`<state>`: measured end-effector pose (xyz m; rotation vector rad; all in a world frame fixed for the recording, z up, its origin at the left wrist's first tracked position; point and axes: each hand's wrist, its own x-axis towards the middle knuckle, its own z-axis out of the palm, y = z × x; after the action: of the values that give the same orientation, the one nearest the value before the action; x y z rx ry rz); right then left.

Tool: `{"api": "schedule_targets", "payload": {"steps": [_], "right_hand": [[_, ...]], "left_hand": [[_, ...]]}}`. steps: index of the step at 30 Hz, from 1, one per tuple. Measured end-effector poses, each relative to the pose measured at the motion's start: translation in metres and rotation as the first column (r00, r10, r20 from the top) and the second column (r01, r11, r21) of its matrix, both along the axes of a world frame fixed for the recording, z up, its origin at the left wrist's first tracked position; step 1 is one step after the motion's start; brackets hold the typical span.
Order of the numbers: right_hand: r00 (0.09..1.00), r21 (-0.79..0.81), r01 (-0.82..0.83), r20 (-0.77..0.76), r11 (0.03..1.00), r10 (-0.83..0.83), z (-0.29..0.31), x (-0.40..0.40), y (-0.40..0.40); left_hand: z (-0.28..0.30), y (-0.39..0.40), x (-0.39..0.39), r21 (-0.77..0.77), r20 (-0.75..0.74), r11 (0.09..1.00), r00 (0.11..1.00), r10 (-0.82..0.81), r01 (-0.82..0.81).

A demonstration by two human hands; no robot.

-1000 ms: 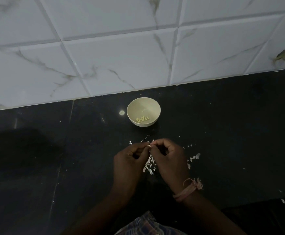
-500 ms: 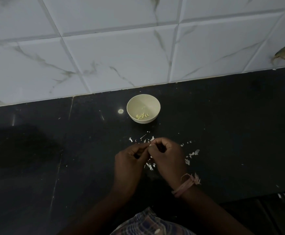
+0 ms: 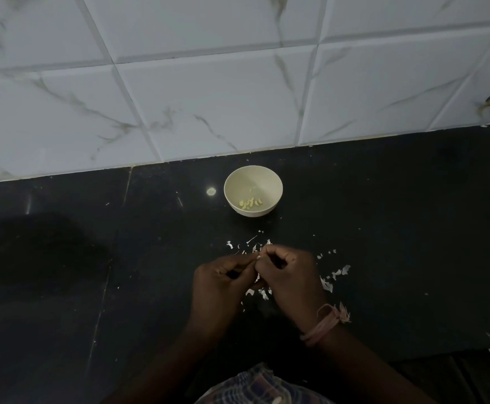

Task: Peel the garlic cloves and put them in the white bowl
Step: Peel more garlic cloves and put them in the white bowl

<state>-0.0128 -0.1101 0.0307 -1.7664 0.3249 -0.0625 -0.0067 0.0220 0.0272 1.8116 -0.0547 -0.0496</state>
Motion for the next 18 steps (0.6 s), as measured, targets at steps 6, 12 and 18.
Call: {"api": "schedule_targets", "payload": {"steps": [6, 12, 18], "right_hand": [[0.999, 0.035, -0.003, -0.053, 0.999, 0.005, -0.002, 0.008, -0.001], [0.995, 0.216, 0.005, -0.1, 0.976, 0.017, 0.008, 0.014, -0.014], [0.994, 0.213, 0.019, -0.108, 0.977, 0.004, 0.006, 0.017, -0.016]], "left_hand": [[0.003, -0.004, 0.005, -0.1, -0.047, 0.995, 0.998, -0.03, 0.025], [0.005, -0.009, 0.013, -0.269, -0.13, 0.963, 0.99, -0.063, 0.026], [-0.003, -0.016, 0.017, -0.311, -0.161, 0.95, 0.987, -0.028, -0.024]]}}
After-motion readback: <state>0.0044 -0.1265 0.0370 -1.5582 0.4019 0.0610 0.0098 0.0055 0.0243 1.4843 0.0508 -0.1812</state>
